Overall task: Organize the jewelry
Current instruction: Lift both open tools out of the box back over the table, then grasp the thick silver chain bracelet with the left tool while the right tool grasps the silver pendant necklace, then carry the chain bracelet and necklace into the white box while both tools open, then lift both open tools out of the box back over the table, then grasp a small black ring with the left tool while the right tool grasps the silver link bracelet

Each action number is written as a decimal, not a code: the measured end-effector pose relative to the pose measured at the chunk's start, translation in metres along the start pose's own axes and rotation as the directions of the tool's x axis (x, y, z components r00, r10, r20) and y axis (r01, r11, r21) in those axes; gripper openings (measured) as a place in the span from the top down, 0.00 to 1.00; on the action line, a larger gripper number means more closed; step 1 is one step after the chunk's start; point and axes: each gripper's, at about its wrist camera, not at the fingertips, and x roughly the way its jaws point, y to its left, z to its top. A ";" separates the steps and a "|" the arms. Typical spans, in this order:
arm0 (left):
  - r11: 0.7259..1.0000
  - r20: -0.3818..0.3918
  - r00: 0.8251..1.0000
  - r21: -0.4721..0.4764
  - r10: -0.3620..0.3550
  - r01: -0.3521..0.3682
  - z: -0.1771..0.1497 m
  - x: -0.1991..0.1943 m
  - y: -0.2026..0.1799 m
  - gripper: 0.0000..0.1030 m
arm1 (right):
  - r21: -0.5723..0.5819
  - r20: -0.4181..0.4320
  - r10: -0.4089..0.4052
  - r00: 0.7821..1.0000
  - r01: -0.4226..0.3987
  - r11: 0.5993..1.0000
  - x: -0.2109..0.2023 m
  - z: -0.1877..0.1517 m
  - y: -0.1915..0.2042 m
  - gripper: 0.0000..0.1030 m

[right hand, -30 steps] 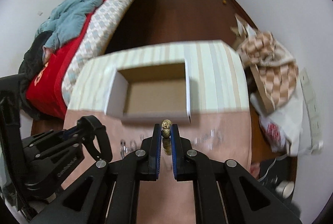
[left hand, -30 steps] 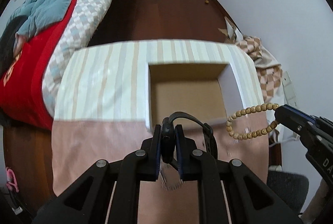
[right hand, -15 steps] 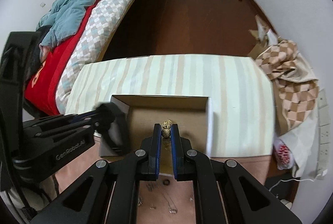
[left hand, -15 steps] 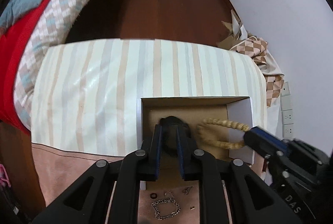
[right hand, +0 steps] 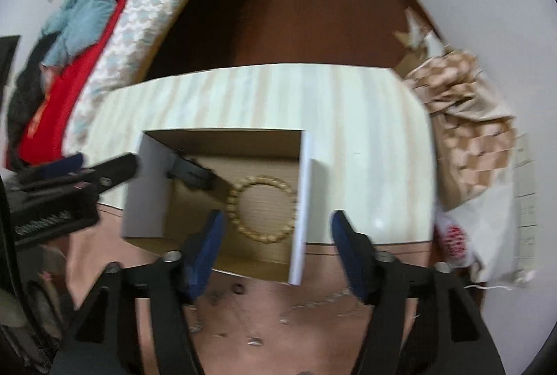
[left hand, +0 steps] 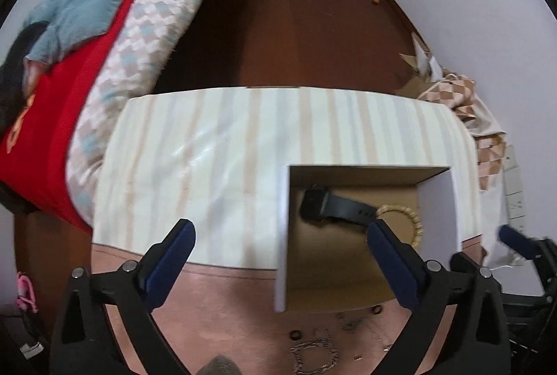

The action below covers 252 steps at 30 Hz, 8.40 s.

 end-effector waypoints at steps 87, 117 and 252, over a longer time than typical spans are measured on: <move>0.988 -0.160 0.987 -0.153 0.000 -0.024 -0.175 0.035 0.018 0.02 | 0.097 0.112 0.004 0.994 -0.015 0.995 0.024 -0.187 0.002 0.88; 0.990 0.029 0.989 -0.013 -0.142 0.143 -0.146 -0.051 0.019 0.95 | 0.068 0.199 0.193 0.961 -0.210 0.975 -0.074 -0.141 0.012 0.88; 0.972 -0.022 0.980 -0.129 0.198 -0.199 -0.156 0.002 0.004 0.00 | 0.334 0.093 -0.054 0.994 0.020 0.942 0.023 -0.140 -0.108 0.31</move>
